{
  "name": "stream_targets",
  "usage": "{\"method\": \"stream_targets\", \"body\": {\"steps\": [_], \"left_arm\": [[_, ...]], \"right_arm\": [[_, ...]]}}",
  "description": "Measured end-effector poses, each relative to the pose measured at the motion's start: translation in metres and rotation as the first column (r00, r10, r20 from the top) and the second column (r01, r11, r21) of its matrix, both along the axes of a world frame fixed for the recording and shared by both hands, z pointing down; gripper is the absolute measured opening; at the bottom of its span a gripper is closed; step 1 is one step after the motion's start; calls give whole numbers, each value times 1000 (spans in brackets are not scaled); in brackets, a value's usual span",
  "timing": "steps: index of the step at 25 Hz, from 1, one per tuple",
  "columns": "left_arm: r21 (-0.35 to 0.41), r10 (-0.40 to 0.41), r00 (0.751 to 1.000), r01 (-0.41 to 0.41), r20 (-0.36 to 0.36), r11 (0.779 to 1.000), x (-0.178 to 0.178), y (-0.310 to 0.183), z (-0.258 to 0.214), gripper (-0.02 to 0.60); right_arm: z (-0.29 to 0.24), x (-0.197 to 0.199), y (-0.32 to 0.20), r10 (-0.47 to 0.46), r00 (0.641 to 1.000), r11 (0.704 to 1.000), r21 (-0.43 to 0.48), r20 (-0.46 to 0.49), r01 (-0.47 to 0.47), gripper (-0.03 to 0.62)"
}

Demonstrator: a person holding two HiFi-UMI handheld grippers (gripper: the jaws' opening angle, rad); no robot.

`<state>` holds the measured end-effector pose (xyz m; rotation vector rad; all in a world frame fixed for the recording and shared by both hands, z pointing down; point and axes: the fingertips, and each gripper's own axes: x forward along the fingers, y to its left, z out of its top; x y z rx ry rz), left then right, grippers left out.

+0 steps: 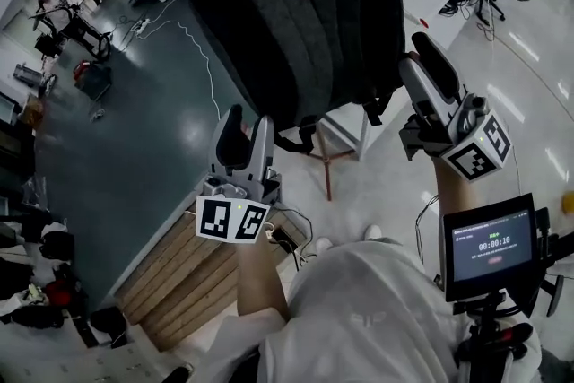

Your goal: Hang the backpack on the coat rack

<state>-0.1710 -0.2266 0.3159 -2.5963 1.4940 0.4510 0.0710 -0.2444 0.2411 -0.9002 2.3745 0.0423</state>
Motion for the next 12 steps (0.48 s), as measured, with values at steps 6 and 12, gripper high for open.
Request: {"method": "stream_targets", "body": {"steps": [6, 12], "left_arm": [[-22, 64, 998, -64, -3, 998, 24, 2, 8, 156], [-44, 130, 991, -129, 12, 991, 50, 2, 17, 141]], "right_arm": [[24, -10, 2, -16, 999, 999, -53, -40, 14, 235], [50, -22, 4, -47, 996, 994, -102, -74, 40, 233]]}}
